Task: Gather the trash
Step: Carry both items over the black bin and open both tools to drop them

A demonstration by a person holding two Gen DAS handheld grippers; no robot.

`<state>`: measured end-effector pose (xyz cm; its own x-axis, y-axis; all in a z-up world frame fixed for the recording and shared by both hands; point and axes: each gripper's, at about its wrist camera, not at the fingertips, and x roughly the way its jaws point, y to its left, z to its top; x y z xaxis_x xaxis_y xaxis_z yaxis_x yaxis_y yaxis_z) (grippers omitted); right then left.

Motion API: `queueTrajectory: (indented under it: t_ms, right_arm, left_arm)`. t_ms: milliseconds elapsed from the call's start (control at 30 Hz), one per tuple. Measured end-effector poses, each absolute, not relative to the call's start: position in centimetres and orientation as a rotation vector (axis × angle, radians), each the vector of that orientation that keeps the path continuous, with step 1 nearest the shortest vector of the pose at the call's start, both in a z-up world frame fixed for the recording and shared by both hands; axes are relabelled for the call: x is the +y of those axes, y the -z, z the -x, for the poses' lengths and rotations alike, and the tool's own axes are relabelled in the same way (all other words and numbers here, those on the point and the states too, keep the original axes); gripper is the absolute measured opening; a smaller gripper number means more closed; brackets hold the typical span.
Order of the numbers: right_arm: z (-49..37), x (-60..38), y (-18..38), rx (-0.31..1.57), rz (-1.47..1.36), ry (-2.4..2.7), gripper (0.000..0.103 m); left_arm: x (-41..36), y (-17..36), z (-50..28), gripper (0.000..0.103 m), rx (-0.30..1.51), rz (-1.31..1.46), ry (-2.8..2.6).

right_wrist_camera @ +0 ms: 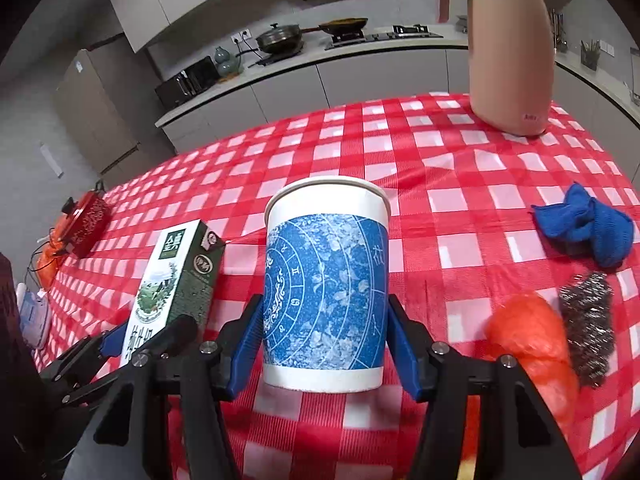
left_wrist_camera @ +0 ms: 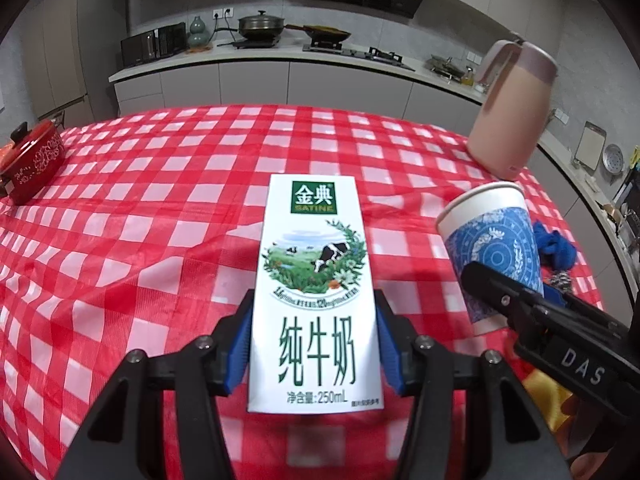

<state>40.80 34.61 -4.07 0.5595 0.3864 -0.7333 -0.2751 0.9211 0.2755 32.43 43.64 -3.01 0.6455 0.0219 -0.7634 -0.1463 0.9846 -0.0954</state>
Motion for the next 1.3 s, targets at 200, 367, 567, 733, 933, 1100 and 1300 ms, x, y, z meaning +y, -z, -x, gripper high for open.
queueTrajectory:
  t_ms: [200,367,567,733,933,1100,1300]
  right_arm:
    - [-38.1,30.5,2.1,0.859,-0.154,-0.407,0.060]
    - [-35.9,25.7,1.1,0.836,-0.165,-0.421,0.060]
    - [-33.6,19.3,0.4,0.814,-0.147,-0.411,0.060]
    - [-32.3,14.5,0.3,0.809,-0.165,-0.361,0.060]
    - [-30.0,10.2,0.7,0.797,-0.209,-0.252,0.060]
    - [-27.8,7.7,0.9,0.805,-0.219,-0.167,0.060]
    - [-25.5,5.2,1.0,0.811,-0.270,-0.122,0.060]
  left_arm:
    - [40.4,1.2,-30.1,0.055,0.832,0.141,-0.091]
    - [36.0,0.2,-28.2,0.055,0.812,0.136,-0.096]
    - [30.8,-0.2,-26.6,0.055,0.799,0.148,-0.079]
    - [26.8,-0.2,-25.9,0.055,0.805,0.129,-0.022]
    - [23.4,-0.2,-25.4,0.055,0.806,0.087,0.093]
    - [21.2,0.0,-24.6,0.055,0.802,0.078,0.174]
    - [18.3,-0.1,-23.3,0.055,0.810,0.067,0.226]
